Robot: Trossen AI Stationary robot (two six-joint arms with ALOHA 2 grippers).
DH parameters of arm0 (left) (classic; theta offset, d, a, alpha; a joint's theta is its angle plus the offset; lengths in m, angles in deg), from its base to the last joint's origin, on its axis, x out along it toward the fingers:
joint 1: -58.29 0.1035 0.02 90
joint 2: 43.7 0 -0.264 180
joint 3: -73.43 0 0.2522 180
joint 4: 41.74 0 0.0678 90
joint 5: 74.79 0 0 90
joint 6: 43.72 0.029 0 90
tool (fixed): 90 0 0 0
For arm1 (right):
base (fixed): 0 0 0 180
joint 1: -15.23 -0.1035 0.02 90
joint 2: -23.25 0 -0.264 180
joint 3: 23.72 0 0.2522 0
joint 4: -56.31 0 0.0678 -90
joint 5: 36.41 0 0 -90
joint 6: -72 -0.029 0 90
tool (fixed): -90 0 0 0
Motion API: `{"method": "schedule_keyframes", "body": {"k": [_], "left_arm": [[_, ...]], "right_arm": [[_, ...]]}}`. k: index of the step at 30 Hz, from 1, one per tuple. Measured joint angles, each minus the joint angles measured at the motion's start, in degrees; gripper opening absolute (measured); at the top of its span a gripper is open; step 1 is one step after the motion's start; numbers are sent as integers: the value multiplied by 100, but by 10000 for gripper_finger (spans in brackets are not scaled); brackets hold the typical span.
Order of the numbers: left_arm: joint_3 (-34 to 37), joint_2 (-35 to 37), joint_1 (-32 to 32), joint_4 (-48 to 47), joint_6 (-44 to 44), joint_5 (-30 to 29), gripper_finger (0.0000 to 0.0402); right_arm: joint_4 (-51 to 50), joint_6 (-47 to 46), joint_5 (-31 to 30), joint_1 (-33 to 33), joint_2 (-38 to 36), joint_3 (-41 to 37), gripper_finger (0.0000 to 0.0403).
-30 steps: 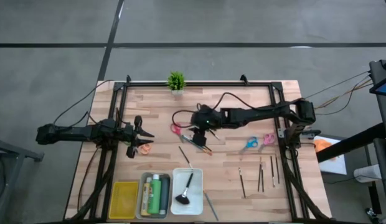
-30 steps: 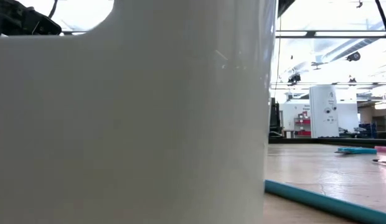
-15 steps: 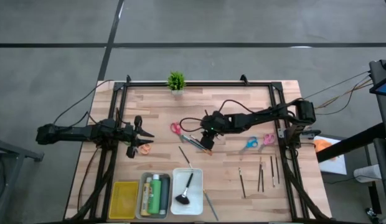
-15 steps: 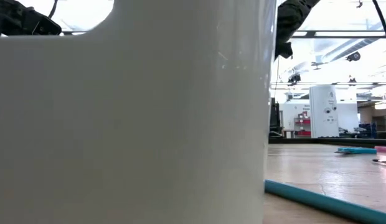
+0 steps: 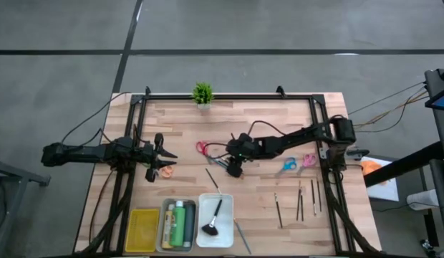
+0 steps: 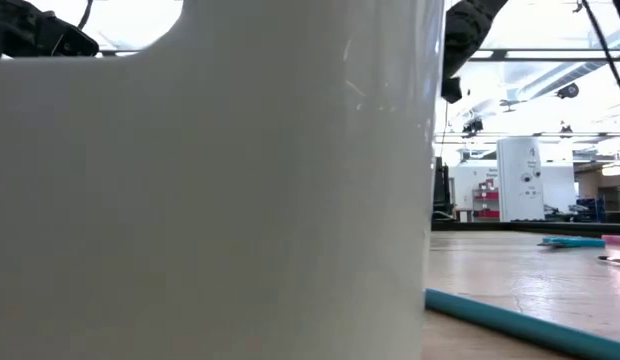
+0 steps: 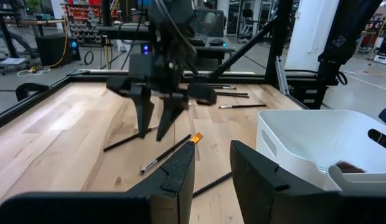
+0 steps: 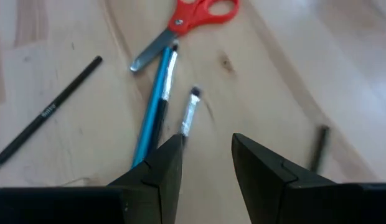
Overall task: Pick & Place Paint Supplies
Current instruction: Put the black paint brush into the white bin
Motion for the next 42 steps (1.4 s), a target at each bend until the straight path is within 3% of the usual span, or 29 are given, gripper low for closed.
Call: {"method": "schedule_keyframes", "body": {"k": [11,30,33,39,42], "left_arm": [[0,-70,0,-8,2,0,104],[1,-114,0,2,2,0,104],[1,-114,0,1,1,0,104],[0,-114,0,0,2,0,104],[0,-114,0,0,2,0,104]], "right_arm": [[-616,-2,-320,-17,667,772,139],[-616,-240,-107,-48,753,598,138],[-664,-254,-111,-48,753,598,119],[-733,-249,18,-34,749,589,28],[-743,-254,64,-34,749,589,17]]}}
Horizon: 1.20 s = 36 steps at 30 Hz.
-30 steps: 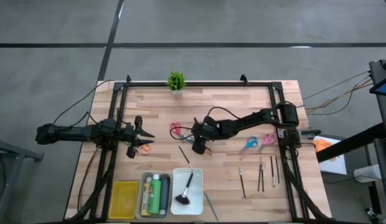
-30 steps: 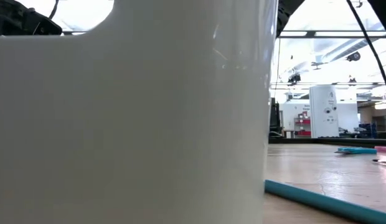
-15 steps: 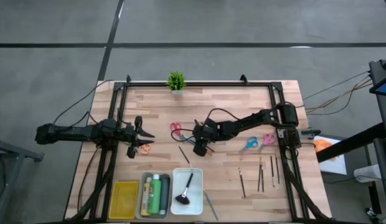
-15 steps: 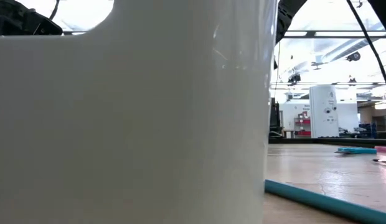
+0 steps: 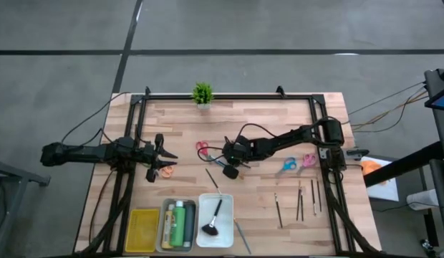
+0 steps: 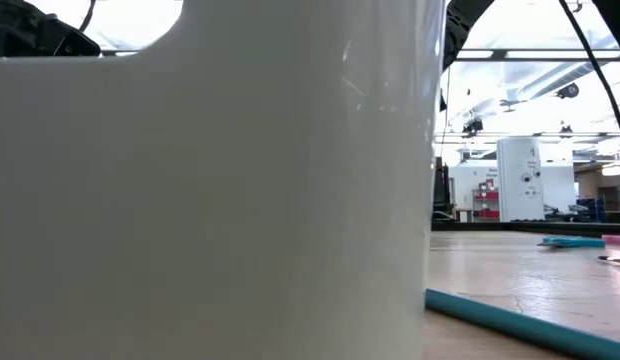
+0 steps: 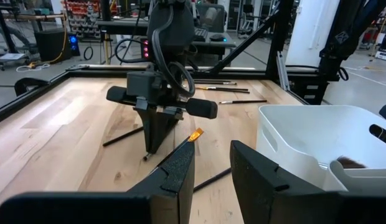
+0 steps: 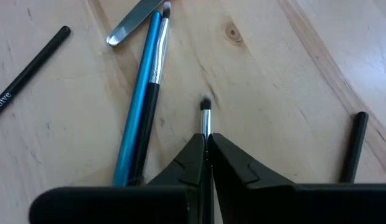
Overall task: Pick & Place Paint Supplies
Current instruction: Put the black paint brush into the white bin
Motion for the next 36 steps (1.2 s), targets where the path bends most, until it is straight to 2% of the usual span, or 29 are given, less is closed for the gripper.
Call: {"method": "schedule_keyframes", "body": {"k": [11,21,24,31,36], "left_arm": [[0,0,0,0,-1,0,104],[1,0,0,0,0,0,104],[1,0,0,0,-1,0,104],[0,0,0,0,0,0,104],[0,0,0,2,0,0,104]], "right_arm": [[13,0,58,10,-50,-15,17],[-43,112,192,107,-552,-40,17],[-17,513,254,114,-736,-39,17],[573,2141,1571,101,-1188,-28,17],[1086,3124,1798,112,-1355,-24,17]]}}
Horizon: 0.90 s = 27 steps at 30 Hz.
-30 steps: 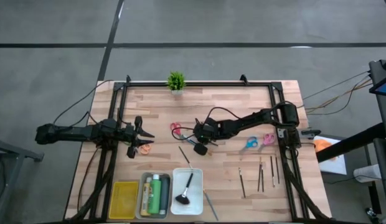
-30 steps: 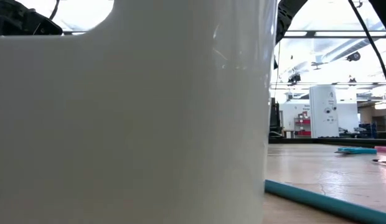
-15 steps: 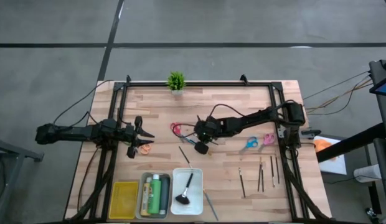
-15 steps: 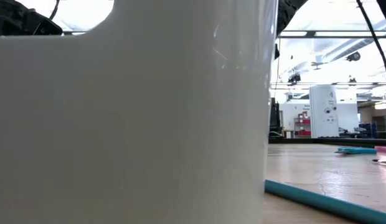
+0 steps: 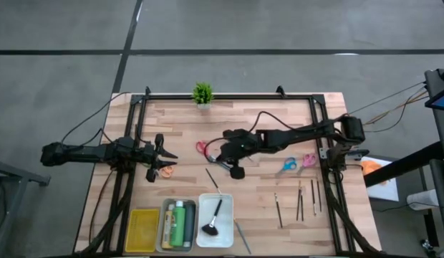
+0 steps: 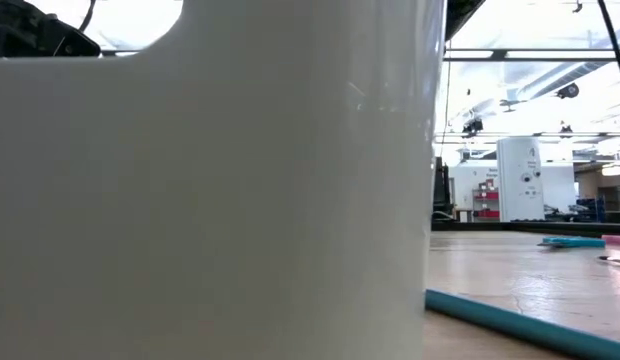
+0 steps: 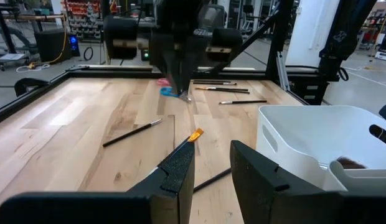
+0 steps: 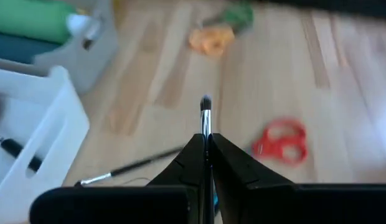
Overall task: Pick & Place Paint Supplies
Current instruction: Put the black paint brush into the white bin
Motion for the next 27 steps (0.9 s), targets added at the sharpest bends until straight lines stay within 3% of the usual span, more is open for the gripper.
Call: {"method": "schedule_keyframes", "body": {"k": [5,8,18,27], "left_arm": [[0,0,0,-2,-2,0,104],[0,0,0,-2,-1,0,104],[1,0,0,-2,-1,0,104],[0,-1,0,-2,0,0,104]], "right_arm": [[636,760,721,0,-17,0,17],[893,1214,1478,-7,43,2,17],[1121,2618,3325,-358,96,2,17],[1588,2945,3481,-923,96,5,17]]}}
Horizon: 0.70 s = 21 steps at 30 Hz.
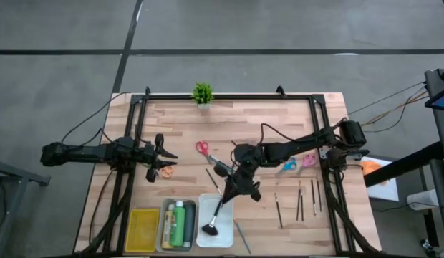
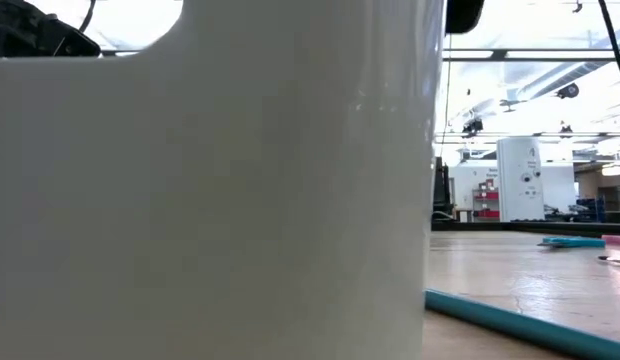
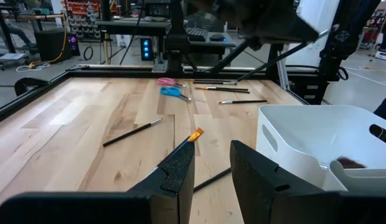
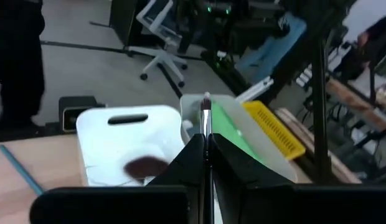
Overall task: Pick & Place Paint Supplies
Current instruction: Put the black paint brush into the white bin
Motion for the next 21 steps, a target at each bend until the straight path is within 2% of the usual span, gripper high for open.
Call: {"method": "schedule_keyframes", "body": {"k": [6,10,17,21], "left_arm": [[2,2,0,0,0,0,104],[0,2,0,0,0,0,104],[0,2,0,0,0,-1,104],[0,2,0,0,0,0,104]], "right_arm": [[9,271,-558,-368,57,283,17],[-49,256,-594,-560,382,627,17],[-954,795,-787,-789,1071,1401,17],[-1288,758,-842,-857,1401,1843,17]]}}
